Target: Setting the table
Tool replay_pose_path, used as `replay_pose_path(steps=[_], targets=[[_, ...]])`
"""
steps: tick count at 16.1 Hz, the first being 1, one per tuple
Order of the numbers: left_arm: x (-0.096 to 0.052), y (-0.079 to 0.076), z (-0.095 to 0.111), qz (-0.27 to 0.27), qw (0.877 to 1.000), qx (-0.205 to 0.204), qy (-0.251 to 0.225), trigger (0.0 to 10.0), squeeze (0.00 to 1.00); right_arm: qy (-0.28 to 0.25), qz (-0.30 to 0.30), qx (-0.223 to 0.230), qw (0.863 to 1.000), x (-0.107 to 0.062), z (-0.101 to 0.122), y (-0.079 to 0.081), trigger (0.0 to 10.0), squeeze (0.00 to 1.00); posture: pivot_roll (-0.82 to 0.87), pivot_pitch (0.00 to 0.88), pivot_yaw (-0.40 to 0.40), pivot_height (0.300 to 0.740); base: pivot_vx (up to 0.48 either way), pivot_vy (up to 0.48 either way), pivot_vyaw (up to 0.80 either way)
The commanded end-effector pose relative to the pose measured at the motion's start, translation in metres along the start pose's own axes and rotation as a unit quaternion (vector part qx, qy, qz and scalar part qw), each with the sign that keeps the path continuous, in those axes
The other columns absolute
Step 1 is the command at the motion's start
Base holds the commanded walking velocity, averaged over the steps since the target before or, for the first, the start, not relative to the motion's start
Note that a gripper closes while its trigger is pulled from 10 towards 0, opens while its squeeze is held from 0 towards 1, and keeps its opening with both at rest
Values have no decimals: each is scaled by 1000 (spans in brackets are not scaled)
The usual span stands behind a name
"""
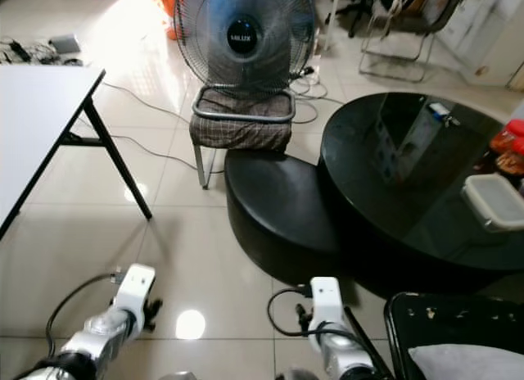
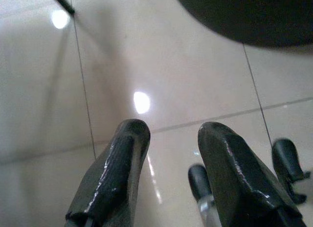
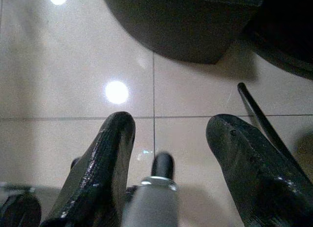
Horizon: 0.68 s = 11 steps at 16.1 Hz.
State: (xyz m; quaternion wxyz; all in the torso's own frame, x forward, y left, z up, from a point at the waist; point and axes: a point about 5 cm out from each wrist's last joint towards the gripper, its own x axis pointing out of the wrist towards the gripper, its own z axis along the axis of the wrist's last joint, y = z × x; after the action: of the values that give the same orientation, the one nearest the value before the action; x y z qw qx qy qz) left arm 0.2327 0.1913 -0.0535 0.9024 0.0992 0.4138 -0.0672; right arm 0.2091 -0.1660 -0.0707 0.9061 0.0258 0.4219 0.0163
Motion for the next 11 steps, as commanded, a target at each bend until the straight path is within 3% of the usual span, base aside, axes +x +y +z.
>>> replay_pose_path(steps=[1,7,11], targets=[[0,-4,-6,-3,1000,7,12,10000,0,3,-17,23,1000,-2,-3,-14,10000,0,61,81,-7,740,322,0,0],[0,-8,-11,-11,1000,3,21,10000,0,42,16,51,998,-4,-23,-6,10000,0,70,81,-11,740,321,0,0],[0,-12,-15,-22,999,8,33,10000,0,57,29,62,996,-5,-26,-3,10000,0,70,81,-8,740,0,0,0]])
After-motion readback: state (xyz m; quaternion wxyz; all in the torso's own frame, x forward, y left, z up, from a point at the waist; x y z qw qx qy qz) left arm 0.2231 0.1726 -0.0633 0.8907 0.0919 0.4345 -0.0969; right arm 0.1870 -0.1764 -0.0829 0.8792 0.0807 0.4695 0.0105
